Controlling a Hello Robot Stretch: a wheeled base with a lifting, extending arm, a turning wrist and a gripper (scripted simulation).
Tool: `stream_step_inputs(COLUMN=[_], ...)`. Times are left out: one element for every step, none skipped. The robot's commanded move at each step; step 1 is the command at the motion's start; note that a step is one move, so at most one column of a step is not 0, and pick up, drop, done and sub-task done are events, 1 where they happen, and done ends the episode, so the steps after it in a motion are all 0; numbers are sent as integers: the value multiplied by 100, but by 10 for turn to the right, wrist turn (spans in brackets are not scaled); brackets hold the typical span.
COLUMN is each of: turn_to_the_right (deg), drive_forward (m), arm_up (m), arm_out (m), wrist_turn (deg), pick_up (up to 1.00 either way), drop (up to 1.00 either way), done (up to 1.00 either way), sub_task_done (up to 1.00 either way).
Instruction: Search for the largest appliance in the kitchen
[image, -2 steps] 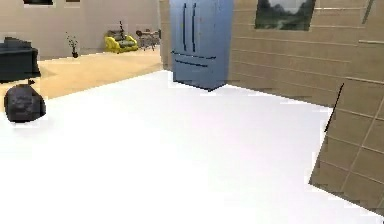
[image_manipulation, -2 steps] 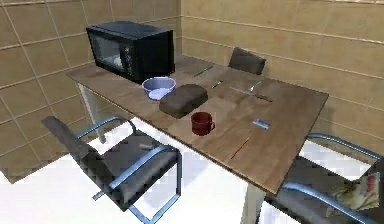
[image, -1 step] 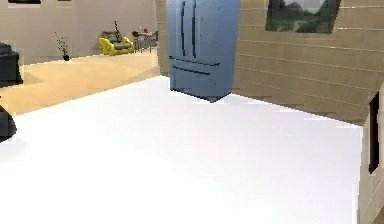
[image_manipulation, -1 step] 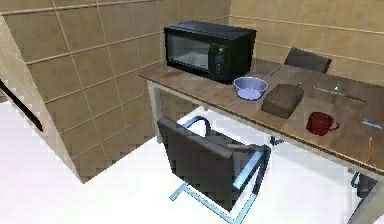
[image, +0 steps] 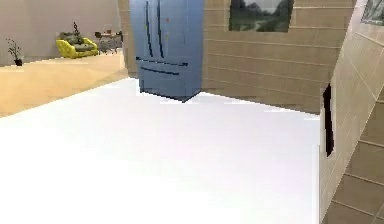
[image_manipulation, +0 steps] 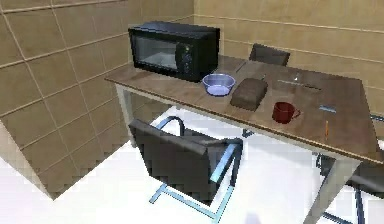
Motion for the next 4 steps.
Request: stream_step_inputs(turn_to_the_right=[0, 0, 30, 0], drive_forward=[100, 100, 0, 55], arm_up=[0, 0, 0, 0], arm_out=[0, 0, 0, 0], wrist_turn=[0, 0, 0, 0], pick_up=[0, 0, 0, 0], drop=[0, 0, 0, 0], done=[0, 0, 0, 0], sub_task_done=[0, 0, 0, 0])
